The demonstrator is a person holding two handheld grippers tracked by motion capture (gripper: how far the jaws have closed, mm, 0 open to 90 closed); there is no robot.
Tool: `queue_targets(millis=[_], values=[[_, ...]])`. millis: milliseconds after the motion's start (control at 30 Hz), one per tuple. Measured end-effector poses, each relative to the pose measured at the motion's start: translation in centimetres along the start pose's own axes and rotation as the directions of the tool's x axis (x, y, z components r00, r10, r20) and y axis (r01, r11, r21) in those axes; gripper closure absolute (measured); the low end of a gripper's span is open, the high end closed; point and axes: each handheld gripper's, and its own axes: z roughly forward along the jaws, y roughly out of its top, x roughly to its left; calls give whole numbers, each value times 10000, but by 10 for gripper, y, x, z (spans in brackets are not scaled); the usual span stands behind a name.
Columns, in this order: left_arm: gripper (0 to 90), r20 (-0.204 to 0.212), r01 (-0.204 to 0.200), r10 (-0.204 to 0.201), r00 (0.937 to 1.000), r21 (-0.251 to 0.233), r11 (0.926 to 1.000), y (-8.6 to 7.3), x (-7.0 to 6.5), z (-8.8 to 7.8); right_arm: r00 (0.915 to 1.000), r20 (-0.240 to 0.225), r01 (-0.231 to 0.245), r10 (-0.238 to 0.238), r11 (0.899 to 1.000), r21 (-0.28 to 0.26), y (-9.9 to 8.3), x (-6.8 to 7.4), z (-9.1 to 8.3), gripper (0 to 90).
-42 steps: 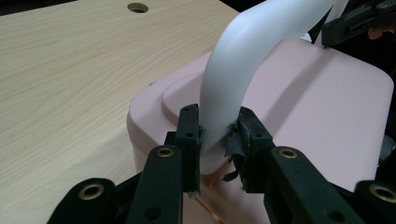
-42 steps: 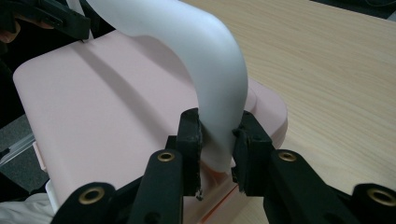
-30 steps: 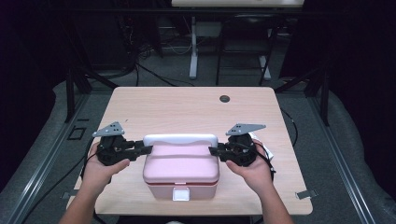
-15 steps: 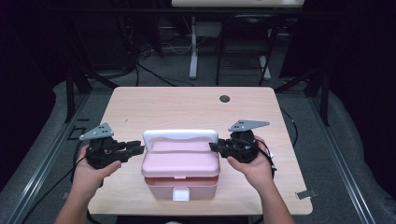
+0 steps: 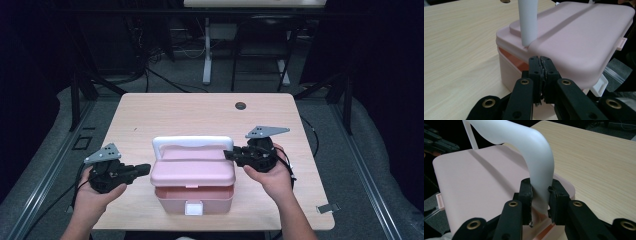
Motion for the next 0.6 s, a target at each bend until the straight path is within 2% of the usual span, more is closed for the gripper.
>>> queue_targets(millis=[100,367,600], values=[[890,1,145,-145,9999,54,9999,-5,0,0,10000,-21,-22,22,10000,-2,0,0,-1,739],[895,59,235,-237,9997,205,9995,-14,-3,-1,10000,-11,-96,96,9999,-88,2,-1,-1,738],[895,376,109,-128,9992,520,9986,-16,-7,8,10000,-20,-96,96,9999,-78,2,-1,-1,738]])
